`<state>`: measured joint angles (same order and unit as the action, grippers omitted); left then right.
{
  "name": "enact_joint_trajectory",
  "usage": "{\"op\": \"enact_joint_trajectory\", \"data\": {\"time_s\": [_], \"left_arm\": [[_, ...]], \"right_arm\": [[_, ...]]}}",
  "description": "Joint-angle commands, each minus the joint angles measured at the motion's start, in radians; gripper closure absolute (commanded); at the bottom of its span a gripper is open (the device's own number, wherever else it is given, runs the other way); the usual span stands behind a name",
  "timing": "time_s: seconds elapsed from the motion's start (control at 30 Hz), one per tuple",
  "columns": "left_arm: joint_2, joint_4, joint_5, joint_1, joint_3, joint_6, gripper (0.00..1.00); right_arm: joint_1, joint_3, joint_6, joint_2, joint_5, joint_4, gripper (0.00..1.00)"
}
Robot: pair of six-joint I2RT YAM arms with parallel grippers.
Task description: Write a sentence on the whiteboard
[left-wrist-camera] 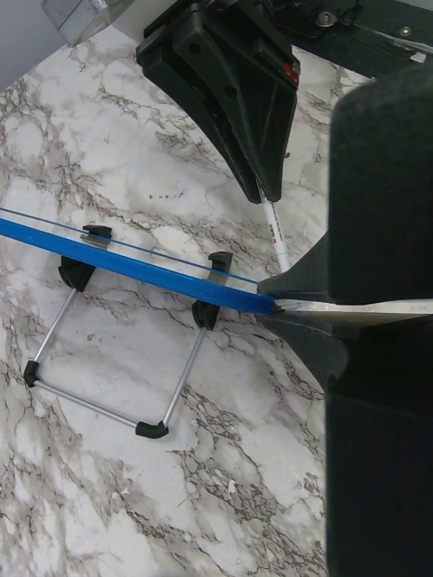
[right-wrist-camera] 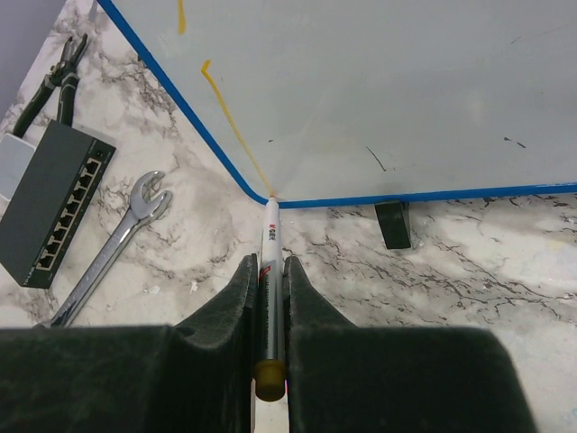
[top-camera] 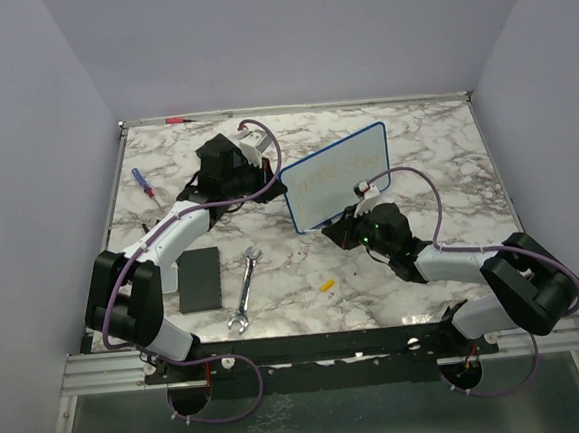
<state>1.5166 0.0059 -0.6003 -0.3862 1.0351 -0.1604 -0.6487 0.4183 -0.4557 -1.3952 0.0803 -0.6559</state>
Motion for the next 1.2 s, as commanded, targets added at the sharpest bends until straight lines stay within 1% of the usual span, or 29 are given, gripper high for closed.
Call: {"op": "enact_joint_trajectory", "data": {"time_s": [0.0,0.57,0.8,1.17], "left_arm": [[0.006,-0.052,0.001,-0.013,0.01,0.002,1.0],[0.004,-0.052,0.0,-0.013,0.01,0.002,1.0],[0.004,-0.052,0.001,-0.013,0.01,0.001,1.0],[0.001,-0.052,0.001,-0.013,0.008,0.002,1.0]], "right_arm": [[-0.001,0.009,0.007,0.002,-0.074,-0.024,0.99],[-0.002,0.016,-0.002,0.106,-0.14,-0.035,0.99],[-0.002,-0.001,-0.003,0.098,-0.19,-0.004,0.99],[-0.002,-0.039,-0.027,0.032,-0.183,-0.011,0.99]]}}
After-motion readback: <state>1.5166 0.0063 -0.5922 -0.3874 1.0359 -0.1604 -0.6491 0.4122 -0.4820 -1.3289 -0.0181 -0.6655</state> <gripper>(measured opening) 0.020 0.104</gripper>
